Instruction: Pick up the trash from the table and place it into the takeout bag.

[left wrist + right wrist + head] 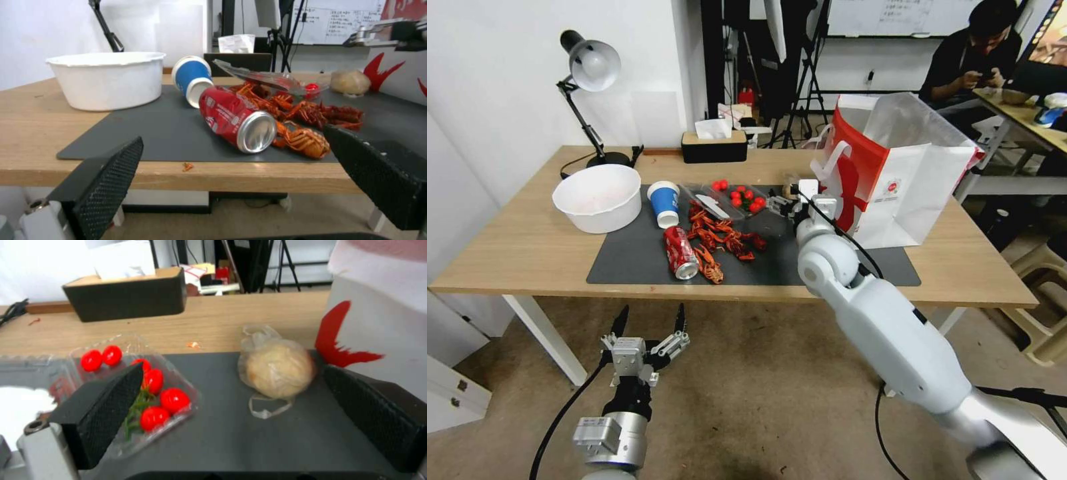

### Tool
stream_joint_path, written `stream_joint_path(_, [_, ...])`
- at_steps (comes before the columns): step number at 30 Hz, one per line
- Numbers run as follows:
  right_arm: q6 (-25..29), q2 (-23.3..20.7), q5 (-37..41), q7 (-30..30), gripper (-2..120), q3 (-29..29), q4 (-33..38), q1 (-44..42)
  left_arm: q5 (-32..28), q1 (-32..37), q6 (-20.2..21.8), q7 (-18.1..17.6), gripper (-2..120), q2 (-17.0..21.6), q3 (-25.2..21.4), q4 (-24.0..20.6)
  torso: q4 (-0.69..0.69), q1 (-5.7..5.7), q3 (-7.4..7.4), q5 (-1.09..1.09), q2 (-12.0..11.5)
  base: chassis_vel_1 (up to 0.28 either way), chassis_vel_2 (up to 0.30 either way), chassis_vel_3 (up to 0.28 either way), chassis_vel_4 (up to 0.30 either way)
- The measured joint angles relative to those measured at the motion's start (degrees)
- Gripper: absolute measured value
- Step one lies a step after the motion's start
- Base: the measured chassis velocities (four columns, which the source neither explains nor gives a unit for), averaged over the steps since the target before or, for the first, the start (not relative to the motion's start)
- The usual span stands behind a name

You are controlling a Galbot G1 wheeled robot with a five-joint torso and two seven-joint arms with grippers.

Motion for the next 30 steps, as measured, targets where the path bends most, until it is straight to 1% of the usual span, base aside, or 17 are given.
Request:
stream_joint_path(1, [0.0, 0.0, 0.0, 0.0, 100, 0.0, 0.0, 0.0, 0.0, 0.0, 0.0, 0.0, 100, 0.0, 0.0, 0.0, 0.0, 0.0, 0.0, 0.0, 0.0, 0.0, 0.0, 0.0, 0.0])
stream_joint_path(5, [-0.23, 2.4, 2.6, 0.87, 100, 0.19, -4.25, 2.92, -0.94, -0.06, 0.12, -0.23, 100, 0.06, 0.04, -0.07, 0.0, 0.0, 0.0, 0.01, 0.0, 0.0, 0.0, 0.0, 0.0])
stream_joint_path(12, [-0.36, 4.95, 2.26, 0.14, 100, 0.1, -11.1, 7.01, -1.8, -0.16, 0.31, -0.29, 100, 0.35, 0.04, 0.11, -0.01, 0.0, 0.0, 0.01, 0.0, 0.0, 0.0, 0.0, 0.0])
stream_joint_path(22, [-0.4, 5.77, -0.2, -0.22, 100, -1.02, -17.01, 10.44, -2.04, -0.3, 0.52, -0.26, 100, 0.48, -0.01, 0.34, -0.01, 0.0, 0.0, 0.01, 0.0, 0.0, 0.0, 0.0, 0.0])
stream_joint_path(27, [-1.17, 7.05, -0.25, -0.77, 100, -0.74, -21.42, 12.87, -2.04, -0.31, 0.56, -0.24, 100, 0.45, -0.01, 0.41, 0.0, 0.0, 0.0, 0.0, 0.0, 0.0, 0.0, 0.0, 0.0])
stream_joint_path(30, [-1.39, 7.61, -0.19, -0.89, 100, -0.57, -22.78, 13.4, -2.05, -0.31, 0.58, -0.24, 100, 0.46, -0.03, 0.41, -0.01, 0.0, 0.0, 0.0, 0.0, 0.0, 0.0, 0.0, 0.0])
